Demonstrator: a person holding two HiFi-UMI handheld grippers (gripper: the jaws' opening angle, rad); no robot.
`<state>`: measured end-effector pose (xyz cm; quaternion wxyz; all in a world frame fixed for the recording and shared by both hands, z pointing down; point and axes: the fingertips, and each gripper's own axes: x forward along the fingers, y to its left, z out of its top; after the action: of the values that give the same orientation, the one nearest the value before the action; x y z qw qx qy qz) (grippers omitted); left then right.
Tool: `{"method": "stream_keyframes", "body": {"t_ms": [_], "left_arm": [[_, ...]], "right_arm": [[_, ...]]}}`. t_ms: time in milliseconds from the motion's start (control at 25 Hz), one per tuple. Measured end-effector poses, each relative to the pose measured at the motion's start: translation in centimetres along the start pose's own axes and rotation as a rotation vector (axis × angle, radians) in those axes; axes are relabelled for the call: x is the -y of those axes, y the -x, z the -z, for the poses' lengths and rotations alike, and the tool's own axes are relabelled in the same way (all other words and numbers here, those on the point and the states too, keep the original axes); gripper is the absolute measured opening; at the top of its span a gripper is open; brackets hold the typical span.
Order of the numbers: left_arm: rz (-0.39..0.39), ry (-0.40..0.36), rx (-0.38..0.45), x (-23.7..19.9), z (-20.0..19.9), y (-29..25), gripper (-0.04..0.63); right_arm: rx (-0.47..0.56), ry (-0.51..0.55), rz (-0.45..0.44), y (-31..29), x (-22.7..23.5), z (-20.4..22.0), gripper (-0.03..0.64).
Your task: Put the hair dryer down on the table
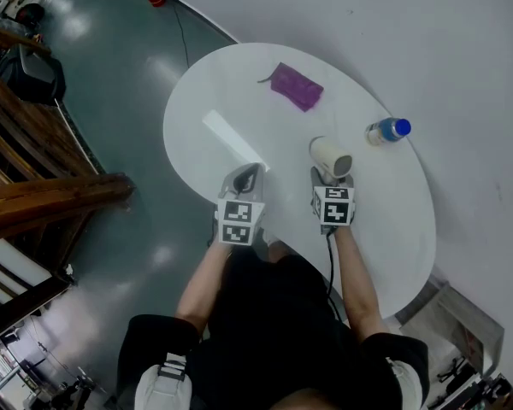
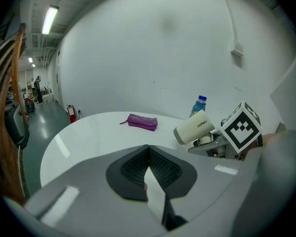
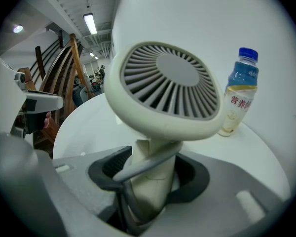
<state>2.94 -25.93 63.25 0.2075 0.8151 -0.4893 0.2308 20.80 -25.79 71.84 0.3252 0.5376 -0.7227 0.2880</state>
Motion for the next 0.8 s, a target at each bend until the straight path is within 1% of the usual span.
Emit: {"method": "stream_keyframes", "body": {"t_ms": [440, 560, 800], "left_arm": [[-0.008, 0.003, -0.019, -0.2, 0.6, -0.5, 0.005], [-0.009, 0.007, -0.019, -0.2, 0.6, -0.4, 0.005], [-0.011, 0.013, -0.020, -0.4, 0.5, -0.4, 0.005]], "right_arm": [[-0.075, -0.015, 0.016, -1.5, 0.0, 0.6, 0.218], [-0.085, -0.028, 0.012, -1.7, 0.0, 0.9, 0.221], [-0.100, -0.018, 0.012, -2.1, -0.3, 1.0, 0.225]]}}
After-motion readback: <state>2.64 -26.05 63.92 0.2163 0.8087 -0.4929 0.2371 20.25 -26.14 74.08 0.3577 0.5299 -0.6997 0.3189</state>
